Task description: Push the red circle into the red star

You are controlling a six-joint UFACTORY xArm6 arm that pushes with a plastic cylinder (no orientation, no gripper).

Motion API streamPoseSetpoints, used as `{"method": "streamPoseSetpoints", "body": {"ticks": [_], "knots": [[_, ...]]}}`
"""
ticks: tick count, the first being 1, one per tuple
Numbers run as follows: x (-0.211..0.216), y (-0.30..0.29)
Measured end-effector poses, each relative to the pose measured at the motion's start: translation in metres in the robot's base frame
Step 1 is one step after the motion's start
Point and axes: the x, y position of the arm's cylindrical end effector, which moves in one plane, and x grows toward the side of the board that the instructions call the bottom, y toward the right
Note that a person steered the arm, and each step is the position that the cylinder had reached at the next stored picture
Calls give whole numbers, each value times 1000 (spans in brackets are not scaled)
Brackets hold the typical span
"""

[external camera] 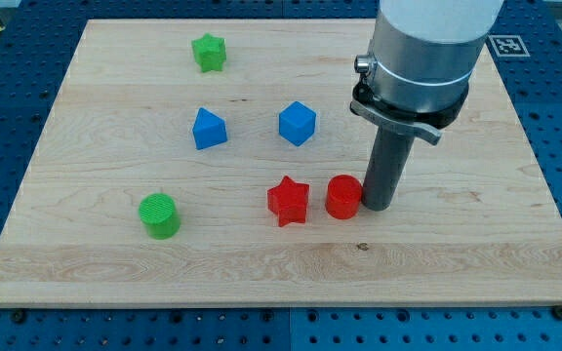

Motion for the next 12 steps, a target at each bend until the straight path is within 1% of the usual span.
{"method": "streamPoseSetpoints", "body": {"ticks": [1,3,4,9,10,11,12], "knots": [[0,0],[-27,1],[-30,1],[-23,1],[-20,1],[-5,-1],[-6,-2]]}}
